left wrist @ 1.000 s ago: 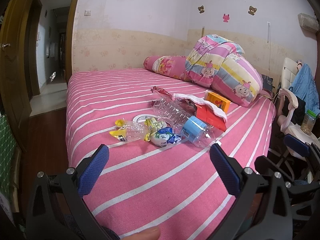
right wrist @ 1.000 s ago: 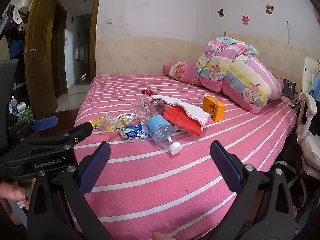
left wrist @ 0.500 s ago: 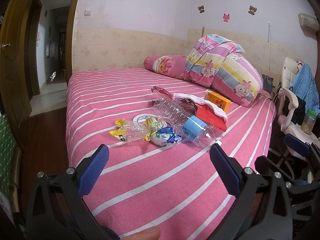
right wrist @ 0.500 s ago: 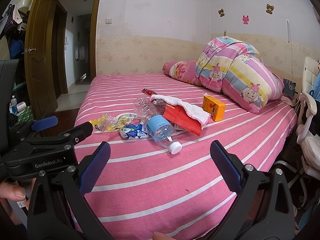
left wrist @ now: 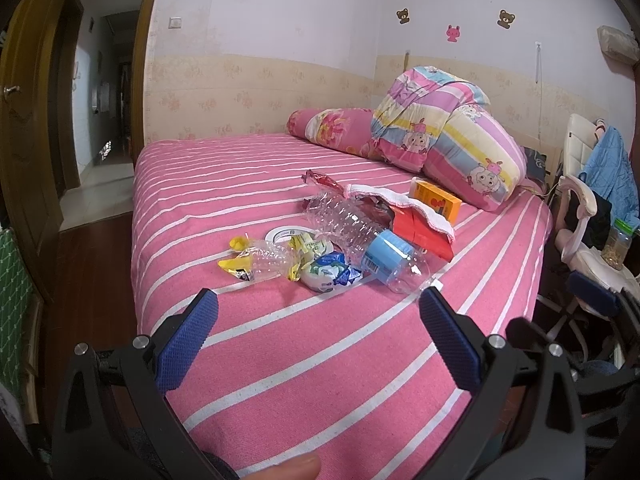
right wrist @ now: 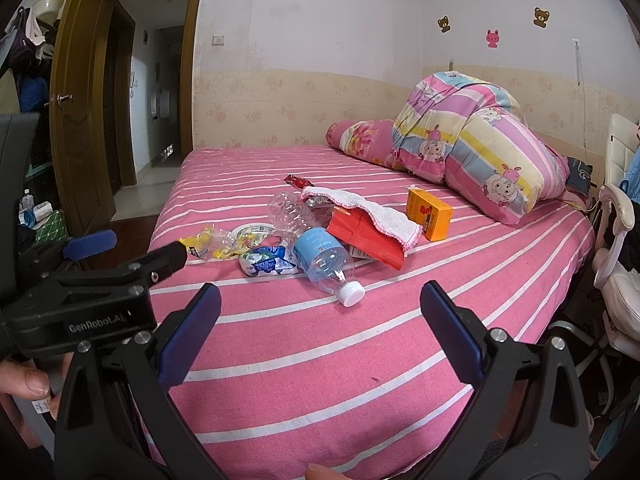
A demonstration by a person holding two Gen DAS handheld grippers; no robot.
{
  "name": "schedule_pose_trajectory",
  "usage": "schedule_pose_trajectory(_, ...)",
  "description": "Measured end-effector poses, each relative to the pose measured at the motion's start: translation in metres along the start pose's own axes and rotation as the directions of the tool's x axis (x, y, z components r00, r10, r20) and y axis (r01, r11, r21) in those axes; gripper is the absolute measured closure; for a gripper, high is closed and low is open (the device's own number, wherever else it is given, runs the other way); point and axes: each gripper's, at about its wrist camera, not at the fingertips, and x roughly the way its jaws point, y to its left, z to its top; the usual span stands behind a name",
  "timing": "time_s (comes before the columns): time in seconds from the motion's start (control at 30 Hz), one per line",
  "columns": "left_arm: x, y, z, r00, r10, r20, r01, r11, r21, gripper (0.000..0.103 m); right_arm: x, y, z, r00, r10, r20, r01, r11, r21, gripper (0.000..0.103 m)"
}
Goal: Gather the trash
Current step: 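Reach both tools to the clear plastic bottle and close the right tool on it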
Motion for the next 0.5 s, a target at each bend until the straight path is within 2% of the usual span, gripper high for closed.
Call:
schedule_pose_trajectory(0.1,-0.002,0.0,0.0,1.0,0.003,0.006,-0.003,1.0,0.004,0.005,0.0,0.001,-0.001,1.0,0.008,0.002,-0.008,1.0,0.007,0.005)
schedule_pose_trajectory(0.4,-0.019,0.006,0.01,0.999,-0.05,-0.005,0.05,0.999,-0.014,0.005,-0.015,0.0,0.003,0.997,0.064,0.034,-0.065,0.997,0.043,0.005)
schedule_pose_trajectory(0.5,-0.029,0.013,0.016,0.99,-0.137,-0.013,0.136,0.988,-0.073,0.005,-0.022,-0.001,0.007,0.996,0.078,0.052,-0.08,0.996,0.047,0.005)
